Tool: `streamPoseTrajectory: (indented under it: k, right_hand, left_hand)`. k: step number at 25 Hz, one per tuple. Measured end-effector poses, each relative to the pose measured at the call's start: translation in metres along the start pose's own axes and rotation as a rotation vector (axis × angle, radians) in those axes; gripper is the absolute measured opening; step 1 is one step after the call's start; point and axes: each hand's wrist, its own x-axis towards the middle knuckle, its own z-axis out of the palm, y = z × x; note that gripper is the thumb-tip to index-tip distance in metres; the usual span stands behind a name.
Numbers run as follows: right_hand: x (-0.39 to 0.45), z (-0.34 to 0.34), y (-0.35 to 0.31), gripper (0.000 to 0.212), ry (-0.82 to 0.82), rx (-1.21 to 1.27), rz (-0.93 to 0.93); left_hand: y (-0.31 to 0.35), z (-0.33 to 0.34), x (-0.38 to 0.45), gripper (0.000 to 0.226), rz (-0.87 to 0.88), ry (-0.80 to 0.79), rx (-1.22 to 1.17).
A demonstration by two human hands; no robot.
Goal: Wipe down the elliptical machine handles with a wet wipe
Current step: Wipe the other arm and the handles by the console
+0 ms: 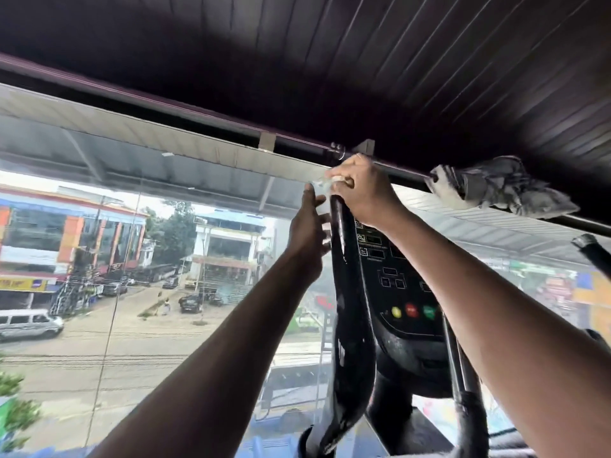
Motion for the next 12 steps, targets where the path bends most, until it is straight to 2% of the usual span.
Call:
streamPoseTrajectory:
  k: [2, 6, 8, 10, 12]
  right_hand:
    - [-0.003, -0.003, -0.003, 0.017, -0.022, -0.078, -0.005]
    - [-0.042, -0.024, -0.009, 0.004, -0.284, -0.025, -0.093]
    - [-0.027, -0.018, -0.005, 0.008, -0.127, -0.053, -0.142]
    - [0.003, -0.003, 0.009, 0.016, 0.047, -0.098, -0.082]
    - [0.017, 0.004, 0.016, 0.02, 0.085, -0.105, -0.017]
  left_hand:
    - [0.001, -0.003, 0.007, 0.065, -0.011, -0.046, -0.015]
    - [-0.002, -0.008, 0.017, 0.069, 0.017, -0.097, -0.001]
    - [-0.004, -0.002, 0.019, 0.068, 0.042, -0.102, -0.005]
    - [-0.005, 0.002, 0.019, 0.069, 0.043, -0.092, -0.008]
    - [-0.004, 0.001, 0.02, 0.072, 0.041, -0.085, -0.007]
